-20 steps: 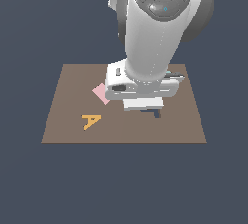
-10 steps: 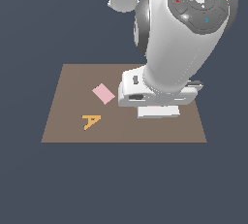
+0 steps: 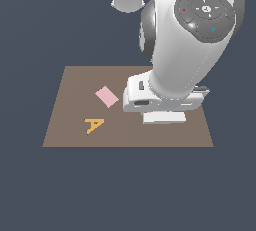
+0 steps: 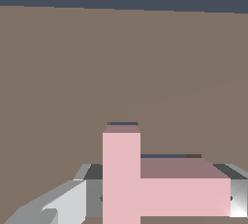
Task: Insert a designated object into the corresponding slot on a board.
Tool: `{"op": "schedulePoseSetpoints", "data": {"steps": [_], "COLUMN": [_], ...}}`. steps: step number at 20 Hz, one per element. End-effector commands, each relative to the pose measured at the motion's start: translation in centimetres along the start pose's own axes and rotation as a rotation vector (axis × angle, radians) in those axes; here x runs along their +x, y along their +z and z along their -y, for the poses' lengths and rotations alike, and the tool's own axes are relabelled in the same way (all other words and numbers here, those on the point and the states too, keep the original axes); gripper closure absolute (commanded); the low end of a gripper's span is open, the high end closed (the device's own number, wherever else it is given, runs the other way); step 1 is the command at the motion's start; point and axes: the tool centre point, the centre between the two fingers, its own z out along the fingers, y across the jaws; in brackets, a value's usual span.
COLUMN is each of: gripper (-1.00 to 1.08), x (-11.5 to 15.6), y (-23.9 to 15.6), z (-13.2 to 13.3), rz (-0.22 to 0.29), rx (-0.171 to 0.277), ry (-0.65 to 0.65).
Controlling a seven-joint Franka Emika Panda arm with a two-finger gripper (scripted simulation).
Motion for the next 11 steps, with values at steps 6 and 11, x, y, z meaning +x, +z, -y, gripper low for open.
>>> {"op": "schedulePoseSetpoints", "data": {"steps": [6,11], "gripper": [-0.92,-0.92], "x": [0.04,0.04], "y": [0.29,0.29], "z": [0.02,0.02], "rz": [0.000,0.000], "rx": [0.000,0.000], "ry": [0.000,0.000]}}
